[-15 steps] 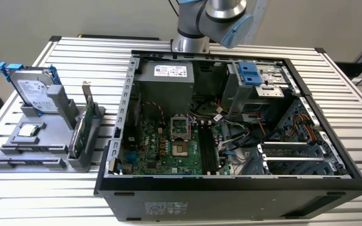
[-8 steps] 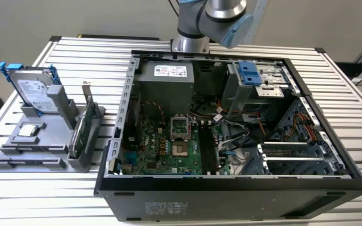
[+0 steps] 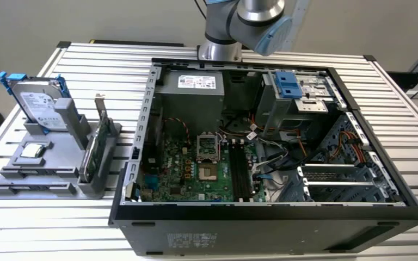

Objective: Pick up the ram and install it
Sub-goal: 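Pick up the ram and move it above insertion slot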

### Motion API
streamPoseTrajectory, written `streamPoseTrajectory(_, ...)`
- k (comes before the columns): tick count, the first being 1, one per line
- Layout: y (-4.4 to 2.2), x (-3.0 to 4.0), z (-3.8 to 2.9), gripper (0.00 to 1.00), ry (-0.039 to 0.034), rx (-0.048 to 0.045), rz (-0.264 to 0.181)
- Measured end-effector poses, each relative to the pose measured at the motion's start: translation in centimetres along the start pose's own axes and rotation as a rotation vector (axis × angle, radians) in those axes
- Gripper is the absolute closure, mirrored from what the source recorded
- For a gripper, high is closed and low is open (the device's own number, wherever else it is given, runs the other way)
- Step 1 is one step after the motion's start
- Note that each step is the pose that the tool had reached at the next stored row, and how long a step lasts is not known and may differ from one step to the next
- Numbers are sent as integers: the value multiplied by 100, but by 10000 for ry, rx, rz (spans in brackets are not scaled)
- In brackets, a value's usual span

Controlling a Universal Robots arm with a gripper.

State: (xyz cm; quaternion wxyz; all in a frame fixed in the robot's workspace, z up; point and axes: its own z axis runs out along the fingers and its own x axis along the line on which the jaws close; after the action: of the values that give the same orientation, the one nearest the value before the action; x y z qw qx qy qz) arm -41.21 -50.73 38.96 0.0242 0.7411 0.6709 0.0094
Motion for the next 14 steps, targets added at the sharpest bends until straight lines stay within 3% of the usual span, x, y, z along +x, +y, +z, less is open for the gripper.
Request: streamPoseTrajectory(14, -2, 11, 23, 0, 0, 1, 0)
